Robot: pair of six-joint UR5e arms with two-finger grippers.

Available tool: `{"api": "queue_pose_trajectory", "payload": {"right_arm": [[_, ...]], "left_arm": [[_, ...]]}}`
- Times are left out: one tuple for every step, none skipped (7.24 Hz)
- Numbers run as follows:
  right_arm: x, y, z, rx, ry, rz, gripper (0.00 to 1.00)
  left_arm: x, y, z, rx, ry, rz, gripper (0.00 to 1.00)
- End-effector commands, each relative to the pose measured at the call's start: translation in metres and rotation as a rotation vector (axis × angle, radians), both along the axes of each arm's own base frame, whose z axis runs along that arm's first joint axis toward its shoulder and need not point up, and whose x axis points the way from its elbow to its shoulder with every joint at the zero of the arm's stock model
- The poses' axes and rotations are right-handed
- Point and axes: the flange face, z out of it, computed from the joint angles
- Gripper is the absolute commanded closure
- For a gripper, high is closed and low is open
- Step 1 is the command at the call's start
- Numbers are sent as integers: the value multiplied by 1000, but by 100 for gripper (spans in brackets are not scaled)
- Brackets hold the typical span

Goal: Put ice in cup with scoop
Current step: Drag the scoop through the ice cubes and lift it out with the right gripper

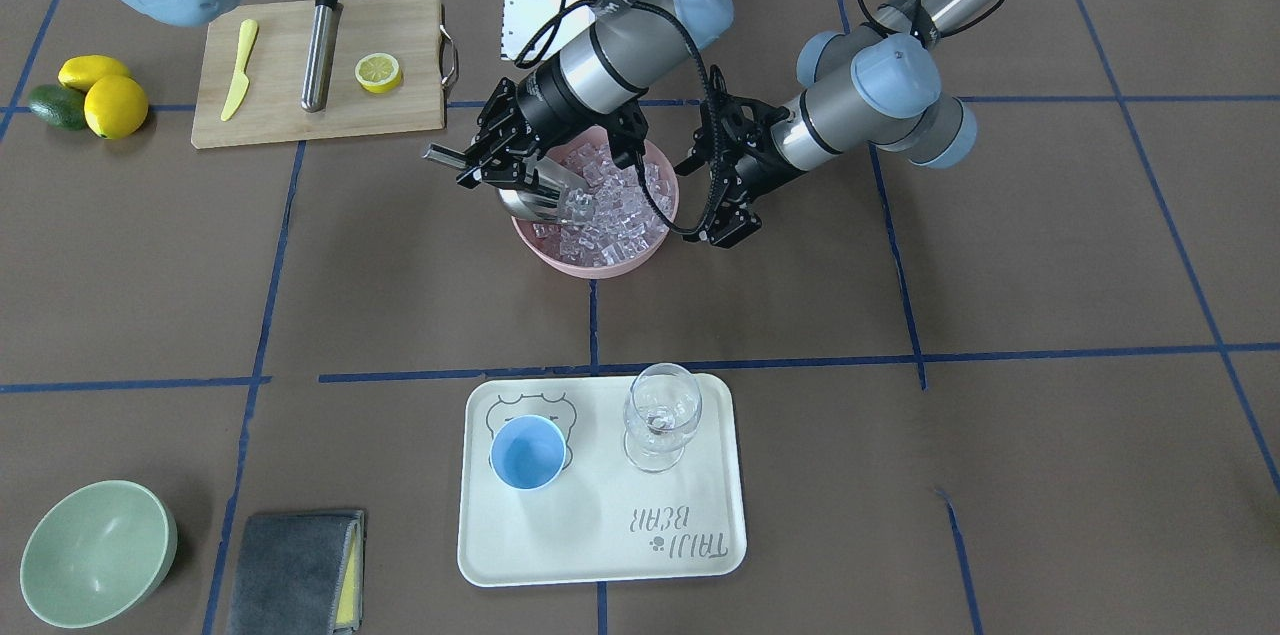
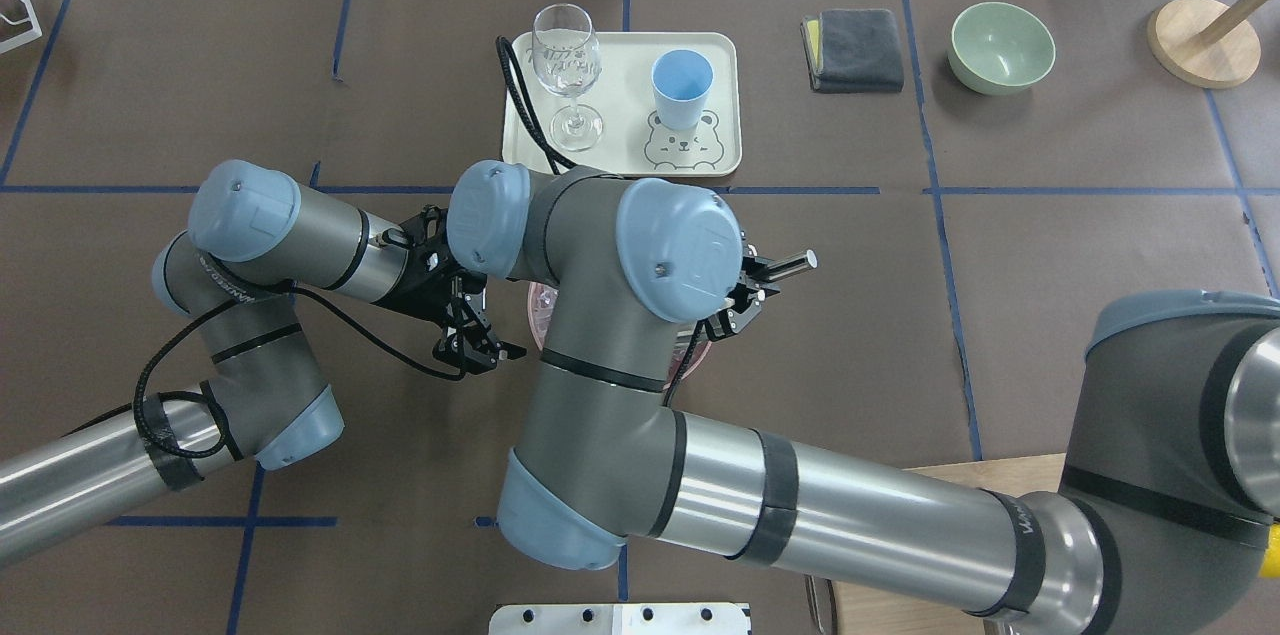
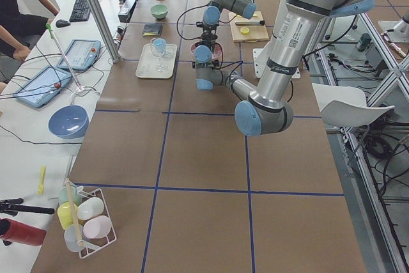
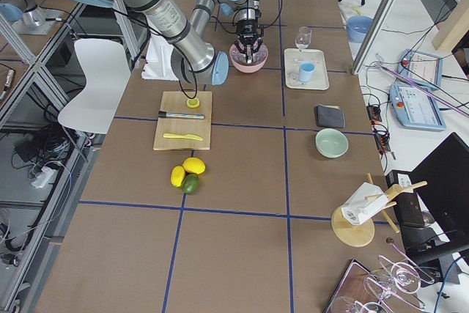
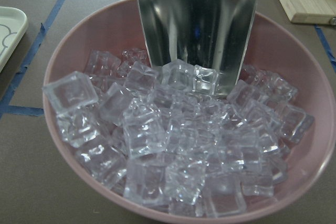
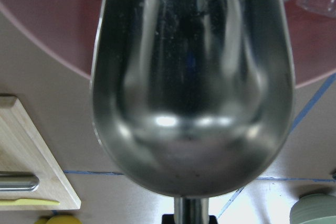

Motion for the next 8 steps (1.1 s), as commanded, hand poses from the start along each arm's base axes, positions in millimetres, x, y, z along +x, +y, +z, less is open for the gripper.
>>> {"api": "queue_pose_trajectory", "payload": {"right_arm": [[14,4,28,5,-118,7,100],[27,3,39,18,-190,15,100],[47,1,54,-7,-266,28,100],[61,-5,60,-42,-324,40,100],[63,-10,58,-42,-371,44,100],[64,-14,58,-34,-426,45,100],[65,-16,67,-50,-467,45,100],[64,-18,71,-31,-520,43,100]], "left_arm": [[0,0,0,1,1,0,0],[-2,0,-4,1,7,-2,0],[-5,1,-9,3,17,-4,0],[-6,-1,-8,3,16,-7,0],[-7,0,-10,5,20,-7,0],[-7,-1,-11,5,20,-9,0],[-7,-1,-10,8,20,-8,0],[-7,-1,-9,10,17,-8,0]]}}
